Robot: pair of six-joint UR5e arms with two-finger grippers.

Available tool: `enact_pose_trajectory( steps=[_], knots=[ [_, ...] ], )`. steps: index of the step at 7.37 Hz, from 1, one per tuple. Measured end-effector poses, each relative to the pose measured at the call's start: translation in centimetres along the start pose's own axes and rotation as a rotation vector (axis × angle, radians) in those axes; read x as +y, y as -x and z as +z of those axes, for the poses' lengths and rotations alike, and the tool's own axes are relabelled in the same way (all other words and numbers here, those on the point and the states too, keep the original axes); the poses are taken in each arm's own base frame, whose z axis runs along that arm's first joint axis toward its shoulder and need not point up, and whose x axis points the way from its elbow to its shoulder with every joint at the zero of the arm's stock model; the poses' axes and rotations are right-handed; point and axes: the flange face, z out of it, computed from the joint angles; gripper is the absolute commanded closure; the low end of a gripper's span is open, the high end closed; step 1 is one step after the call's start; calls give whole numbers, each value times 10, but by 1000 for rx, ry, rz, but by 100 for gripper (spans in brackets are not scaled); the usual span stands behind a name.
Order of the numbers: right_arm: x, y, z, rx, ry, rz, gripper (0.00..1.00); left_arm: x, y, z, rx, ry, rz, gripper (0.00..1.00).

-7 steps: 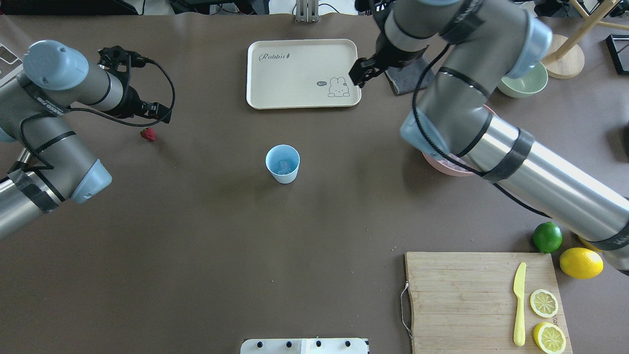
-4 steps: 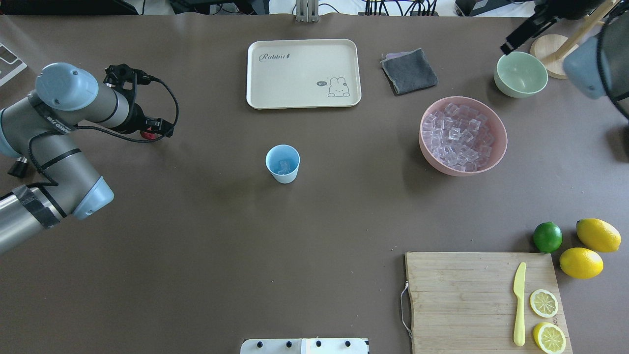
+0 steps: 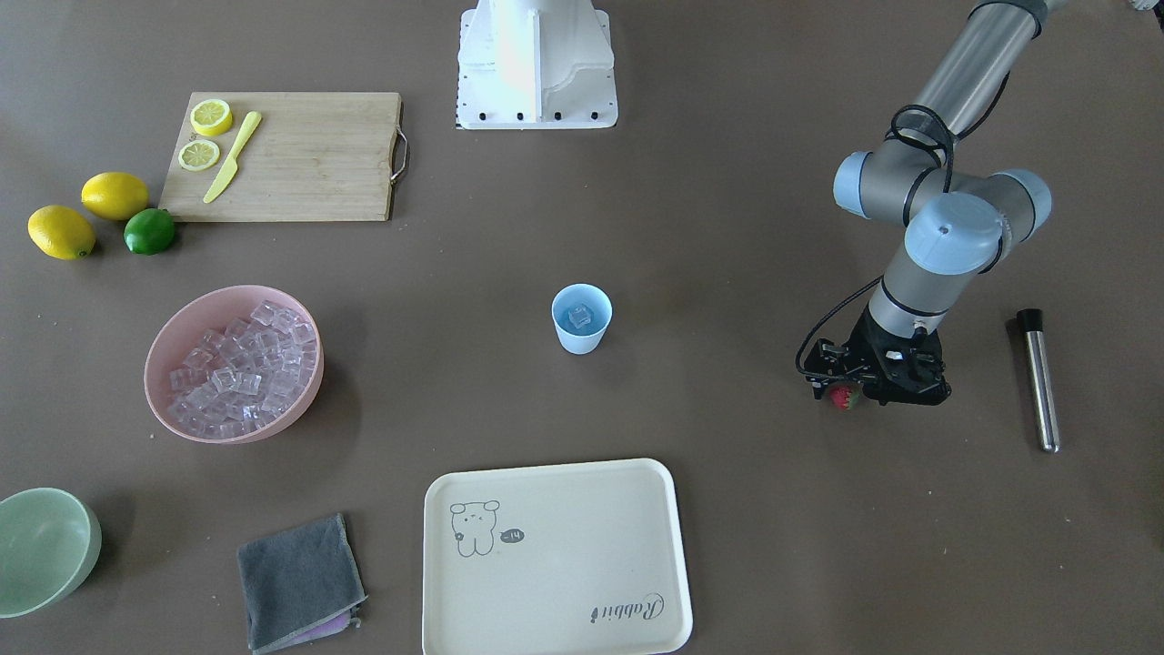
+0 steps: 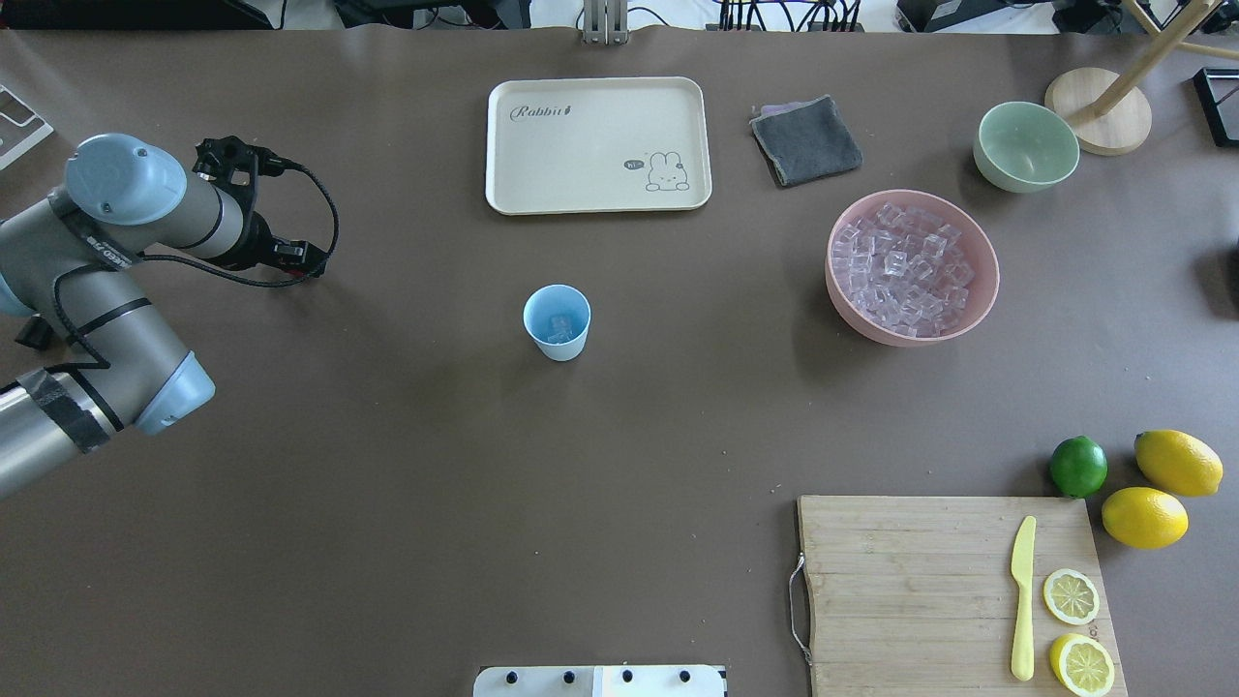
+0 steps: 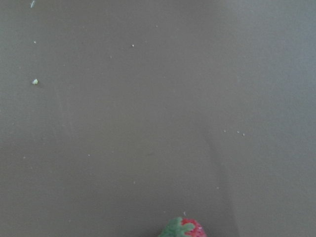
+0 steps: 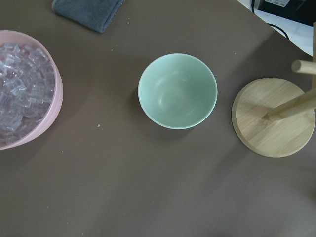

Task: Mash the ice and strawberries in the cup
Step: 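Lower the left gripper and grasp the red strawberry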

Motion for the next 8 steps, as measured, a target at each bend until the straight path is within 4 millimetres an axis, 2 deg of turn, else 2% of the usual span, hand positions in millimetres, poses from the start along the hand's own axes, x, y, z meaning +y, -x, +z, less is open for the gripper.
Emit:
enact_pose_trajectory(
  steps=[1, 2, 3, 5, 7, 8],
  knots=[
    [16, 0, -2, -1, -2, -13, 1, -3, 2, -2, -2, -3, -4, 72],
    [24, 2, -4, -1, -5, -21, 1, -5, 4, -4, -2, -5, -6, 83],
    [27, 4, -5, 0, -7, -24, 1, -6, 5, -5, -1, -6, -8, 85],
    [21, 6, -9, 4, -13, -30, 1, -6, 4, -6, 1, -5, -13, 100],
    [15, 7, -12, 7, -18, -26, 1, -9, -1, -14, 13, -14, -21, 100],
    [14, 8, -13, 9, -19, -24, 1, -21, -8, -28, 26, -13, -30, 100]
  ],
)
